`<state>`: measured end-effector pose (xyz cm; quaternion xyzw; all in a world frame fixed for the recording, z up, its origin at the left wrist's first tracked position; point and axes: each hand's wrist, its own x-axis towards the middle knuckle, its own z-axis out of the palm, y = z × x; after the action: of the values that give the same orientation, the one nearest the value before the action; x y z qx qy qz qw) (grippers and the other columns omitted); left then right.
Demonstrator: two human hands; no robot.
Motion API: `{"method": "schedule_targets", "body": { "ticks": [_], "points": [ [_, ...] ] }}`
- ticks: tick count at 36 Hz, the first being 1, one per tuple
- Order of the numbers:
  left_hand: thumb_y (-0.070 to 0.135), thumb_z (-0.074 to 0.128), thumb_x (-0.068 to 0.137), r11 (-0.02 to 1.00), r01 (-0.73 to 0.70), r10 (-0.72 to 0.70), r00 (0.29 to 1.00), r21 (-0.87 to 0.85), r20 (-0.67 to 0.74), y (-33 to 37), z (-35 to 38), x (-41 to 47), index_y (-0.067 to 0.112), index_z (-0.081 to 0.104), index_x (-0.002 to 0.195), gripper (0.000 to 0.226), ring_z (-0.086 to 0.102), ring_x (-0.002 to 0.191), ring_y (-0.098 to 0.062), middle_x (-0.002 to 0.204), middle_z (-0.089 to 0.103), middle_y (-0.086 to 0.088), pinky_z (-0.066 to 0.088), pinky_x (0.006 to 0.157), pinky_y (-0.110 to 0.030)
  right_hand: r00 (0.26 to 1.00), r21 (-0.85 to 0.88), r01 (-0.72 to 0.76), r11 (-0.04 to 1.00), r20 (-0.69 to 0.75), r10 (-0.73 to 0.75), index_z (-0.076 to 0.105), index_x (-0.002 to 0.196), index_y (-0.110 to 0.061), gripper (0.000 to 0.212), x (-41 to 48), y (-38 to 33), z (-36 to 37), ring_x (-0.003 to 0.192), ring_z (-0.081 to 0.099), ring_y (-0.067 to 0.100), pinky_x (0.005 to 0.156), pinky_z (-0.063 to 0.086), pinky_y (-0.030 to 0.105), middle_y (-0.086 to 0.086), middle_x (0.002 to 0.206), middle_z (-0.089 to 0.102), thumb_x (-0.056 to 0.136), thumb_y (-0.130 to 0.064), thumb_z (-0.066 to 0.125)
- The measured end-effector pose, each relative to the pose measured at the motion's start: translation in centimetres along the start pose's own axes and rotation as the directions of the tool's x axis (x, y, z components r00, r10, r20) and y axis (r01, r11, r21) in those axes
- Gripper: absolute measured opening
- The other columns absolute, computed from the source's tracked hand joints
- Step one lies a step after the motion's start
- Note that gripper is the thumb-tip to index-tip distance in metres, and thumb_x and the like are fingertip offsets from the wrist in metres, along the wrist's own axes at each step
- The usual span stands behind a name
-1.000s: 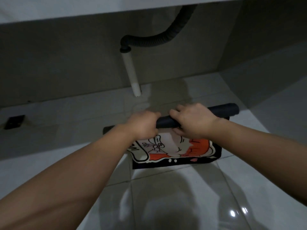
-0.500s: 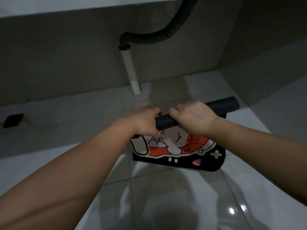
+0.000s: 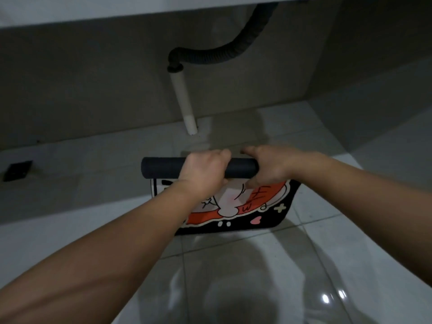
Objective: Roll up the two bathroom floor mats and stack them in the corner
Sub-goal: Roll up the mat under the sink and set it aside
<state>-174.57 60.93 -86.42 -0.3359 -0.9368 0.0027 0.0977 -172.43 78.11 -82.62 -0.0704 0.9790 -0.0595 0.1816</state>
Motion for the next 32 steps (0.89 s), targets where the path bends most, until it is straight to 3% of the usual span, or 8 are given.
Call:
{"method": "schedule_targets", "body": {
  "ticks": [4, 8, 13, 16, 18, 22, 28, 32],
  "points": [
    [0.042, 0.061, 0.084, 1.0, -0.015, 0.014, 0.998, -0.002, -0.065, 0.6, -0.1, 0.0, 0.018, 0.048, 0.1, 0.032, 0.06, 0.088, -0.025, 0.101, 0.062, -0.003, 0.034, 0.062, -0.031, 0.998, 0.089, 0.022, 0.996, 0.056, -0.027, 0.056, 0.111, -0.026, 0.051, 0.0, 0.1, -0.4, 0.086, 0.062, 0.021, 0.072, 0.051, 0.031, 0.0, 0.1, 0.066, 0.066, -0.04, 0.077],
    [0.043, 0.064, 0.079, 0.997, 0.039, -0.034, 0.997, -0.067, 0.073, 0.4, -0.3, 0.4, 0.02, 0.04, 0.099, 0.039, 0.06, 0.088, -0.024, 0.1, 0.062, -0.002, 0.039, 0.062, -0.032, 0.998, -0.023, 0.057, 0.998, -0.008, -0.057, 0.06, 0.102, -0.025, 0.027, -0.1, -0.1, 0.5, 0.08, 0.062, 0.023, 0.062, 0.042, 0.028, 0.001, 0.086, 0.064, 0.077, -0.033, 0.066],
    [0.052, 0.076, 0.063, 0.965, 0.146, -0.074, 0.948, -0.217, 0.309, -0.6, -0.7, 1.0, 0.025, 0.023, 0.144, 0.1, 0.05, 0.119, -0.026, 0.134, 0.052, -0.005, 0.041, 0.088, -0.035, 0.91, -0.406, 0.184, 0.895, -0.274, -0.311, 0.051, 0.11, -0.019, 0.027, -0.6, -0.1, 1.3, 0.085, 0.064, 0.028, 0.06, 0.033, 0.03, 0.004, 0.095, 0.067, 0.086, -0.032, 0.053],
    [0.052, 0.08, 0.06, 0.909, 0.256, -0.084, 0.886, -0.33, 0.455, -1.3, -1.1, 1.0, 0.029, 0.01, 0.15, 0.116, 0.045, 0.126, -0.028, 0.143, 0.043, -0.008, 0.041, 0.101, -0.036, 0.844, -0.482, 0.195, 0.854, -0.362, -0.397, 0.051, 0.106, -0.015, 0.026, -0.6, -0.2, 1.5, 0.077, 0.063, 0.027, 0.056, 0.032, 0.031, 0.004, 0.088, 0.064, 0.085, -0.029, 0.056],
    [0.045, 0.08, 0.063, 0.871, 0.311, -0.087, 0.86, -0.381, 0.502, -1.6, -1.2, 1.1, 0.027, 0.025, 0.146, 0.101, 0.053, 0.116, -0.026, 0.134, 0.051, -0.007, 0.047, 0.095, -0.035, 0.813, -0.5, 0.189, 0.845, -0.403, -0.42, 0.056, 0.092, -0.012, 0.024, -0.3, 0.0, 1.9, 0.061, 0.062, 0.029, 0.049, 0.031, 0.03, 0.006, 0.075, 0.063, 0.075, -0.025, 0.067],
    [0.026, 0.071, 0.073, 0.871, 0.276, -0.052, 0.875, -0.406, 0.482, -1.4, -0.8, 1.0, 0.023, 0.055, 0.097, 0.029, 0.06, 0.078, -0.022, 0.084, 0.06, -0.002, 0.048, 0.064, -0.03, 0.809, -0.48, 0.207, 0.852, -0.406, -0.425, 0.057, 0.083, -0.011, 0.028, 0.2, 0.2, 2.4, 0.056, 0.06, 0.03, 0.048, 0.032, 0.029, 0.009, 0.07, 0.063, 0.067, -0.026, 0.074],
    [0.033, 0.062, 0.083, 0.985, 0.085, -0.039, 0.957, -0.151, 0.286, -1.4, 0.8, -0.2, 0.022, 0.054, 0.103, 0.024, 0.059, 0.081, -0.023, 0.092, 0.063, -0.002, 0.038, 0.062, -0.028, 0.964, -0.274, 0.173, 0.946, -0.151, -0.22, 0.048, 0.121, -0.023, 0.067, 0.7, -0.5, 1.2, 0.1, 0.059, 0.029, 0.072, 0.043, 0.033, 0.007, 0.11, 0.059, 0.07, -0.065, 0.061],
    [0.034, 0.064, 0.082, 0.998, 0.007, -0.001, 0.995, -0.059, 0.102, -0.5, 1.0, -0.4, 0.019, 0.051, 0.103, 0.03, 0.063, 0.093, -0.026, 0.101, 0.066, -0.004, 0.035, 0.063, -0.03, 0.997, -0.111, 0.067, 0.992, 0.054, -0.061, 0.012, 0.149, -0.025, 0.119, 1.3, -0.3, 1.1, 0.133, 0.038, 0.03, 0.105, 0.039, 0.039, 0.009, 0.151, 0.03, 0.056, -0.07, 0.072]
  ]
}}
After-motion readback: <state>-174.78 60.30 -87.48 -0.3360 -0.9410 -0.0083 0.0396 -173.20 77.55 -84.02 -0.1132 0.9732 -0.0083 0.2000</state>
